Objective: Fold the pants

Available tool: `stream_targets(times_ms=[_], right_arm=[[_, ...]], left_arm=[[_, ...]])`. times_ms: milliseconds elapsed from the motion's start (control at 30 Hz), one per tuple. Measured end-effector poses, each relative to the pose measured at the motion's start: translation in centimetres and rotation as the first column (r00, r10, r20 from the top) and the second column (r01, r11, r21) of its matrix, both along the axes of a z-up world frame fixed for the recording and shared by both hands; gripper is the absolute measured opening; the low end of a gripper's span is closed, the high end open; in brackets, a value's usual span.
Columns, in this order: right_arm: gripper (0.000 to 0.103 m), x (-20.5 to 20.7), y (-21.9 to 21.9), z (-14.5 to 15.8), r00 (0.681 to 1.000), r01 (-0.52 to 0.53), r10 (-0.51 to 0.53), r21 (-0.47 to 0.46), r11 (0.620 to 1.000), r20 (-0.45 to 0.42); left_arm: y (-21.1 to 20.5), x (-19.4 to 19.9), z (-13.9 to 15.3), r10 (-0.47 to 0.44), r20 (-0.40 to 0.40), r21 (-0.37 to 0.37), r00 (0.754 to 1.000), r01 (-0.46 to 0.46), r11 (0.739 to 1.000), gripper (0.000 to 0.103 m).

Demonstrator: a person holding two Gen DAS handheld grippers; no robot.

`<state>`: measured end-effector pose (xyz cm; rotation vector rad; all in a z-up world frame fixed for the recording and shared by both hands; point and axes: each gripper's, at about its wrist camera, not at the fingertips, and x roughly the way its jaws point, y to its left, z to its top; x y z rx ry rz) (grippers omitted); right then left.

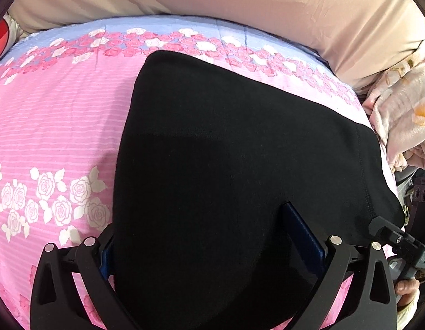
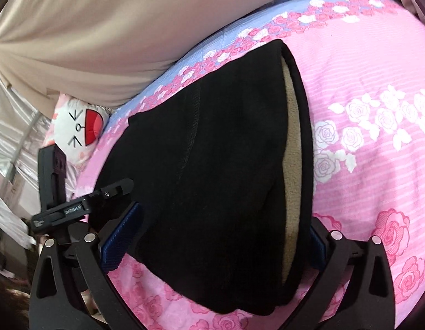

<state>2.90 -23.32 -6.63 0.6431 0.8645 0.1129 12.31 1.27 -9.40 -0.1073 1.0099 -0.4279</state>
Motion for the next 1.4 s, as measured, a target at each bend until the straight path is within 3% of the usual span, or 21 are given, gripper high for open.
stream_targets(times_ms=[300, 367, 400, 467, 533, 633, 733, 800, 867, 967, 1000, 1100, 1167, 1200, 1233, 1267, 1300, 1333, 1400], right_arm=[[0.097, 0.8, 1.3, -0.1, 0.998, 0.056, -0.054, -0.106, 0.993, 0.021], [0.078, 0.8, 1.5, -0.1, 0.998, 0.066, -0.064, -0.158, 0.985, 0.021], [0.058, 0.8, 1.5, -0.1, 0.997, 0.071, -0.068, -0.155, 0.985, 0.025], [0.049, 0.6, 0.8, -0.4, 0.997, 0.075, -0.073, -0.057, 0.996, 0.032], [0.044, 0.4, 0.8, -0.1, 0.997, 0.073, -0.07, -0.057, 0.996, 0.043], [0.04, -0.4, 0.9, 1.0, 0.995, 0.06, -0.058, -0.031, 0.998, 0.081], [0.039, -1.9, 1.4, 3.3, 0.991, 0.033, -0.028, -0.037, 0.999, 0.132], [0.038, -3.7, 1.7, 4.5, 0.99, 0.01, -0.003, -0.049, 0.999, 0.142], [0.038, -5.7, 1.8, 4.4, 0.992, -0.006, 0.01, -0.035, 0.999, 0.122], [0.039, -8.6, 2.0, 2.2, 0.998, -0.032, 0.034, -0.029, 0.999, 0.054], [0.039, -9.0, 2.0, 1.5, 0.999, -0.026, 0.027, -0.021, 0.999, 0.039], [0.046, -10.0, 0.8, -1.3, 0.999, 0.034, -0.036, 0.061, 0.998, 0.034], [0.047, -10.1, 0.3, -2.0, 0.997, 0.05, -0.055, 0.094, 0.994, 0.057], [0.046, -10.1, 0.2, -2.1, 0.996, 0.052, -0.058, 0.084, 0.995, 0.07], [0.043, -10.1, 0.4, -1.9, 0.996, 0.052, -0.057, 0.071, 0.996, 0.075], [0.041, -10.3, 0.5, -1.8, 0.995, 0.05, -0.056, 0.066, 0.997, 0.079], [0.039, -10.4, 0.8, -1.3, 0.995, 0.053, -0.058, 0.062, 0.997, 0.084], [0.038, -10.5, 1.1, -0.7, 0.994, 0.049, -0.054, 0.051, 0.997, 0.095], [0.037, -11.1, 1.8, 1.4, 0.989, 0.038, -0.044, 0.044, 0.998, 0.143]], left_arm=[[0.2, -1.4, -0.1, 0.06, 0.131, -0.032, 0.99, -0.056, 0.998, 0.098], [0.5, -1.2, 0.0, 0.076, 0.124, -0.065, 0.989, -0.068, 0.996, 0.098], [0.7, -1.1, 0.1, 0.074, 0.119, -0.075, 0.99, -0.065, 0.995, 0.097], [1.2, -1.3, 0.5, 0.089, 0.13, -0.103, 0.987, -0.076, 0.992, 0.075], [2.3, -1.7, 1.0, 0.114, 0.125, -0.15, 0.986, -0.094, 0.984, 0.047], [2.8, -2.6, 2.3, 0.073, 0.124, -0.167, 0.99, -0.051, 0.985, 0.034], [3.0, -4.4, 3.5, 0.043, 0.119, -0.161, 0.992, -0.024, 0.987, 0.033], [3.8, -5.9, 4.1, 0.023, 0.082, -0.194, 0.996, -0.006, 0.981, 0.033], [4.7, -7.9, 4.0, -0.001, 0.031, -0.222, 1.0, 0.008, 0.975, 0.033], [5.0, -9.9, 2.7, -0.018, -0.007, -0.201, 1.0, 0.016, 0.979, 0.036], [5.0, -10.5, 1.6, -0.009, -0.022, -0.188, 1.0, 0.004, 0.982, 0.041], [5.7, -10.5, -0.5, 0.048, -0.059, -0.217, 0.997, -0.06, 0.974, 0.07], [5.8, -10.8, -0.5, 0.076, -0.035, -0.256, 0.996, -0.083, 0.963, 0.074], [5.4, -10.8, -0.3, 0.078, -0.016, -0.235, 0.997, -0.08, 0.969, 0.071], [4.9, -10.8, -0.1, 0.071, -0.002, -0.214, 0.997, -0.07, 0.974, 0.054], [4.7, -10.9, 0.1, 0.066, 0.003, -0.207, 0.998, -0.064, 0.976, 0.052], [4.8, -11.2, 0.7, 0.07, 0.014, -0.212, 0.997, -0.065, 0.975, 0.04], [4.8, -11.4, 1.5, 0.055, 0.029, -0.219, 0.998, -0.048, 0.975, 0.034], [4.8, -12.1, 3.1, 0.043, 0.052, -0.23, 0.998, -0.03, 0.973, 0.032]])
